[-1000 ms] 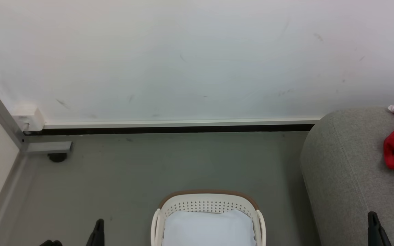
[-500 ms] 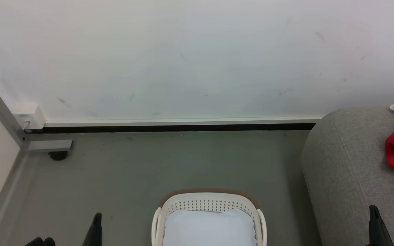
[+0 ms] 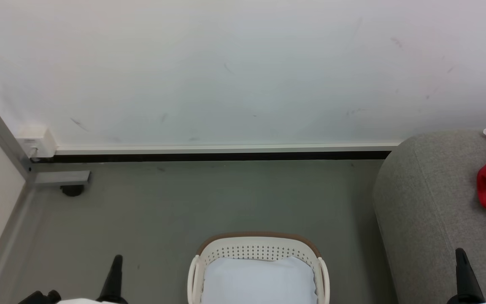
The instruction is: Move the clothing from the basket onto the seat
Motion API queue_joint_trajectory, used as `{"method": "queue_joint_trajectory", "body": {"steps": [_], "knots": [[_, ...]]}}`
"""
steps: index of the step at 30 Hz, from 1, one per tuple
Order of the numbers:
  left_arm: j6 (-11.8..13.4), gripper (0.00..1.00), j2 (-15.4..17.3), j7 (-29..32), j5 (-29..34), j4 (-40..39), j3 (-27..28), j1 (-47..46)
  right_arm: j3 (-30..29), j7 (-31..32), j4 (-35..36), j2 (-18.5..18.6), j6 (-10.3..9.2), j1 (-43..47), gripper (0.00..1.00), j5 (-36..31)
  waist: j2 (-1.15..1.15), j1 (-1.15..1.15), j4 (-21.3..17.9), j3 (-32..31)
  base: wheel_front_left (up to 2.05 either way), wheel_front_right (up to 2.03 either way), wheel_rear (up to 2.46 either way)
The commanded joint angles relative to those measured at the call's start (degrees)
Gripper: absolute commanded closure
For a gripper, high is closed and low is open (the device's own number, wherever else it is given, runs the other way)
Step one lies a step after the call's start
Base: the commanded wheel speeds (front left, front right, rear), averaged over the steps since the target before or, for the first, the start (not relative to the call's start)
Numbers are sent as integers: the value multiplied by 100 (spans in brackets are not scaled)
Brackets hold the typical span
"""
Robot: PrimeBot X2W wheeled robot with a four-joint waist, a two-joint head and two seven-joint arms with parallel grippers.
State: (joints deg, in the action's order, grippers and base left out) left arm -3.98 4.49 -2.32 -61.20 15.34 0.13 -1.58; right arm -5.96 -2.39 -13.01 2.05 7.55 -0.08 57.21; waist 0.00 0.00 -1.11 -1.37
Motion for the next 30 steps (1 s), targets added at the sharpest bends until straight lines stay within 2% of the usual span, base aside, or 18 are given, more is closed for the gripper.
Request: {"method": "queue_joint_trajectory", "body": {"steps": [1,30], "knots": [[-41,100,3,56,-215,-70,71,-140,-22,60,31,63,-5,-169,100,242,0,0,4,5,0,0,0],[-204,100,-79,474,-1641,-104,362,-324,-46,477,-34,86,-8,-399,100,1846,0,0,49,68,0,0,0]]}}
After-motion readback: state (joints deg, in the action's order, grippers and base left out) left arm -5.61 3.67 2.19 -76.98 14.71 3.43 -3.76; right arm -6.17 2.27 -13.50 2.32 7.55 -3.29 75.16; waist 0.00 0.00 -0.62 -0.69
